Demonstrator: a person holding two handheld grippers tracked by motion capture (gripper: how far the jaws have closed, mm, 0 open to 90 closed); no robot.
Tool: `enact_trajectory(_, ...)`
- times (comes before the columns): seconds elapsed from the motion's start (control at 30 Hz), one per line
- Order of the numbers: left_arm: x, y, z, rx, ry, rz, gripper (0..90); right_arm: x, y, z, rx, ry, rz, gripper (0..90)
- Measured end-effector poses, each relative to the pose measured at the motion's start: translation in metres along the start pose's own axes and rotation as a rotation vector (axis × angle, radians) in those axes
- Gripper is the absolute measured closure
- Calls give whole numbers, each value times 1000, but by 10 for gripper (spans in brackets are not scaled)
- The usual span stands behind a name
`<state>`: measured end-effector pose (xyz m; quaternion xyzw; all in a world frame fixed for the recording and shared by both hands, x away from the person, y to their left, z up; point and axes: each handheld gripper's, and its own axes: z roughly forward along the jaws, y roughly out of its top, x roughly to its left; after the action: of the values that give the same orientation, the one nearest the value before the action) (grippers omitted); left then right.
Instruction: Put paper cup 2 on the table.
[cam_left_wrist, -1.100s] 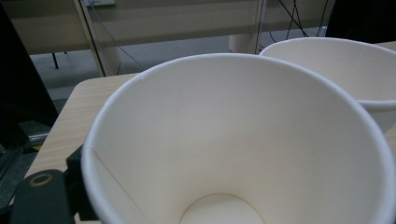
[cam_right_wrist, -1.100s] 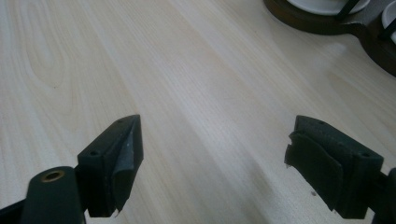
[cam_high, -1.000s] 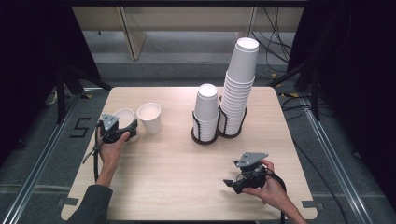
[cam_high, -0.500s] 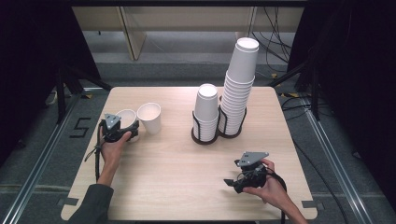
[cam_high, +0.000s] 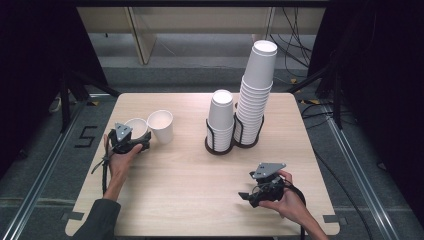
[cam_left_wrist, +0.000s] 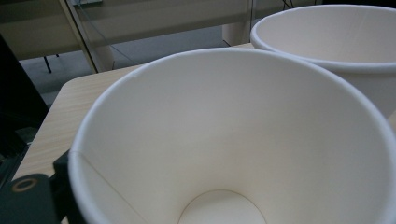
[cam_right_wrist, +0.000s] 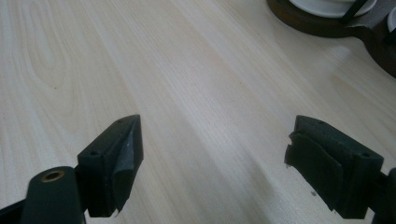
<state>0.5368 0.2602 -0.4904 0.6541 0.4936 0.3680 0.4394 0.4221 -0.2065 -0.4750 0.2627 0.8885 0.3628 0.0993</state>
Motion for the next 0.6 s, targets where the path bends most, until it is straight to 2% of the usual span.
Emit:
enact_trajectory(0.2, 0, -2, -3, 7, -15, -12, 112, 0, 0, -1, -2, 0, -3, 184)
enact_trajectory(0.33, 1, -6, -4, 34, -24, -25, 123, 0, -1, -1, 0, -1, -1, 184)
enact_trajectory(0.53, 1, -10, -9, 41, -28, -19, 130, 0, -1, -1, -2, 3, -17, 184)
enact_trajectory(0.6, 1, -11, -12, 68, -34, -13, 134, 0, -2, 0, -13, 0, -17, 184)
